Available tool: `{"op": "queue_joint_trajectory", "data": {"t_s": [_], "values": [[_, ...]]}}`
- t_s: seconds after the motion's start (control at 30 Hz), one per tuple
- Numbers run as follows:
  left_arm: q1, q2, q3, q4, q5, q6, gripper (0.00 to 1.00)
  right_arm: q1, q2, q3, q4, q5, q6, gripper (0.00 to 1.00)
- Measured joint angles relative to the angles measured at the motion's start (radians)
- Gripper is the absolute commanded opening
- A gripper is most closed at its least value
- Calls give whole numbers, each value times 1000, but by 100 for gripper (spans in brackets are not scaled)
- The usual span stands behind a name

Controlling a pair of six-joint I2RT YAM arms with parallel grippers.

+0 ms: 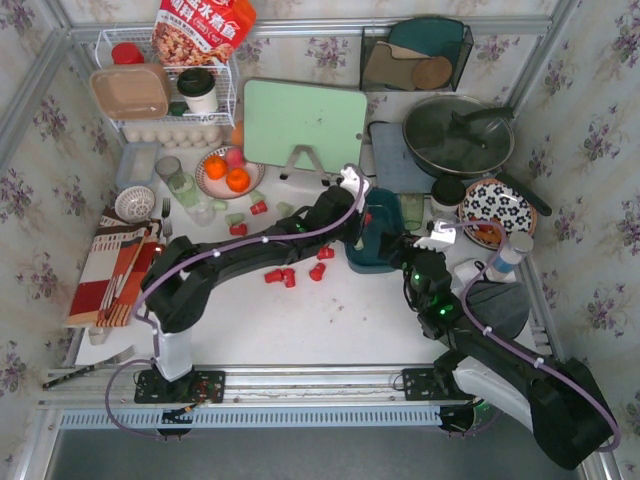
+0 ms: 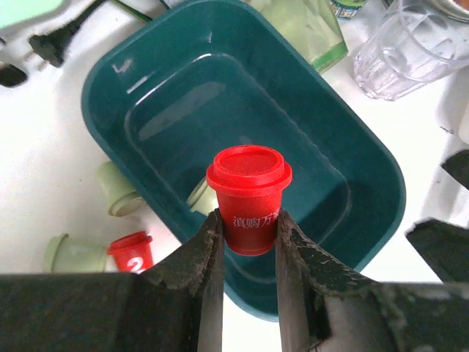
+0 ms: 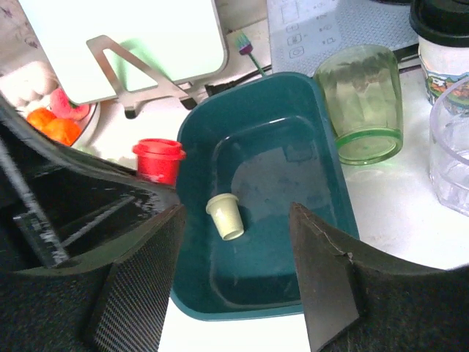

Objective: Mix the coffee capsules in the storage basket

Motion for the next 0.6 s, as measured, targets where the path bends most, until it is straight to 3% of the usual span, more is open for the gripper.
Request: {"op": "queue_joint_trajectory", "data": {"t_s": [0.13, 0.33, 0.4, 0.6], "values": [[1, 84, 85, -54, 2, -67, 37, 0, -3, -3, 7, 17, 6, 66], [1, 103, 80, -115, -41, -150, 49, 0, 18, 13, 6, 4, 6, 66], [2, 88, 52, -112, -65, -170, 61, 0, 26, 20, 6, -16, 5, 66], [3, 15, -35, -60, -121, -196, 63, 0, 69, 55, 6, -73, 0, 64]]}}
